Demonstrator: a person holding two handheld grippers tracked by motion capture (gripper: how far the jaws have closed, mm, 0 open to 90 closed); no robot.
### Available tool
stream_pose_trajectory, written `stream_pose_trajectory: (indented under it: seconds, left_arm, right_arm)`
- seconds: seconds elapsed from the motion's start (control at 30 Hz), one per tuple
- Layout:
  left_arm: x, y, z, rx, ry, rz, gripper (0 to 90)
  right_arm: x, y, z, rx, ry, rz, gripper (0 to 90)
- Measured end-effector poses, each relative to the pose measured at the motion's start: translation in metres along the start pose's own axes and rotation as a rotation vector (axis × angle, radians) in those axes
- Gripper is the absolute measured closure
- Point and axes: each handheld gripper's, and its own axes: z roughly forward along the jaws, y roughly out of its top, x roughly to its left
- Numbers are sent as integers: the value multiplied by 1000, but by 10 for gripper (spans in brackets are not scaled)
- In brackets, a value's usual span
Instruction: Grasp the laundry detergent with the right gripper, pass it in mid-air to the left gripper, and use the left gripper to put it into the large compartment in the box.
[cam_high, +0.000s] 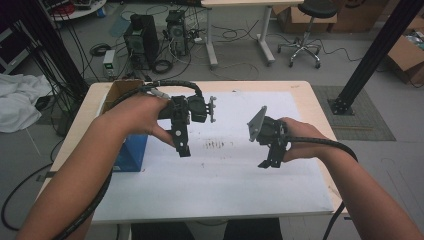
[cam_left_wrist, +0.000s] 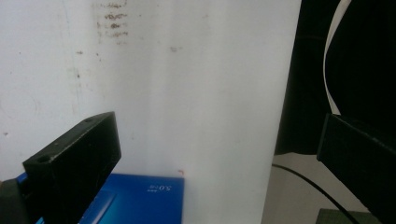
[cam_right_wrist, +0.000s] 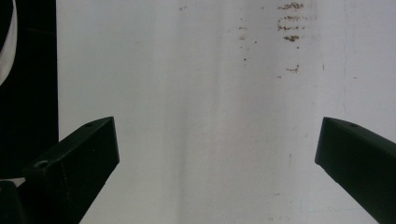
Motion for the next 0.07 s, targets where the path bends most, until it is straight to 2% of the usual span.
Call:
stream_pose_trajectory:
  seconds: [0.07]
  left_arm:
    - [0,0,1,3,-5,3,1]
  right_arm:
    - [0,0,-1,1,0,-2,0]
